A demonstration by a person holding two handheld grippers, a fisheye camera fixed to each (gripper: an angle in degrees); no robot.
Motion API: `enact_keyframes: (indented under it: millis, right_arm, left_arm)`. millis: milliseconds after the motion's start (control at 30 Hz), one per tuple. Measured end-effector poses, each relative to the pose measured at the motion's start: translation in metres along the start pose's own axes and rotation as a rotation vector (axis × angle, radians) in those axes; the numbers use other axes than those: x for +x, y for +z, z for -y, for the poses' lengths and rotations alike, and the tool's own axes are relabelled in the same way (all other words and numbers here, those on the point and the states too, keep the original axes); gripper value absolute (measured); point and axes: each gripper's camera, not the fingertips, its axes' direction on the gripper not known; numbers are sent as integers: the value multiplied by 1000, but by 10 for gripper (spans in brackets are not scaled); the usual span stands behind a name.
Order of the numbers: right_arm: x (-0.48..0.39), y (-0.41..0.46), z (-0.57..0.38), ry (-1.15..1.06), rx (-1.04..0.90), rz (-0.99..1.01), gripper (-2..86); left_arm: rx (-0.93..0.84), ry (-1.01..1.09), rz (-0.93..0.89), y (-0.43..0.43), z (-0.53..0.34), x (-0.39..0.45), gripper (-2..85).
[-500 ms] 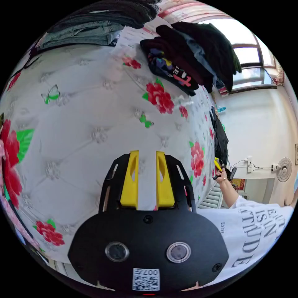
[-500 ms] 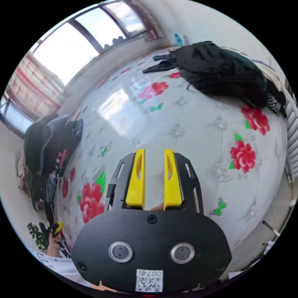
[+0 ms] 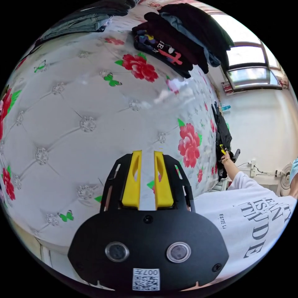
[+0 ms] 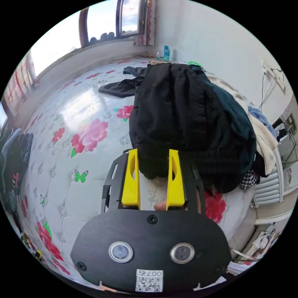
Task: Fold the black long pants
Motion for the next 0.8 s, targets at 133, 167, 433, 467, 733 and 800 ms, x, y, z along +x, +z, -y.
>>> enact_keyframes:
  millis: [133,167,433,467,733,800]
  right_arm:
    - [12,-24,-15,-22,21,284,39]
    - [11,-29,-20,-32,26,293,36]
    - [-88,-129,-145,-319,-51,614,15]
    - [-106,-135,-160,-356,-72,641,16]
    - [-421,-221,-376,-789,-420,1265,42]
    - [-467,-253,-405,-910,-437,1389,51]
  left_arm:
    - [-34,16,-16,13,-18,18,52]
    - [-40,31,-35,13,-23,22,51]
    - [-38,188,-120,-23,-60,25,49]
    - [-29,217,-130,-34,-69,22,50]
    - [84,231,-64,-110,-143,-35,59]
    - [136,163,-47,-133,-159,-58,58]
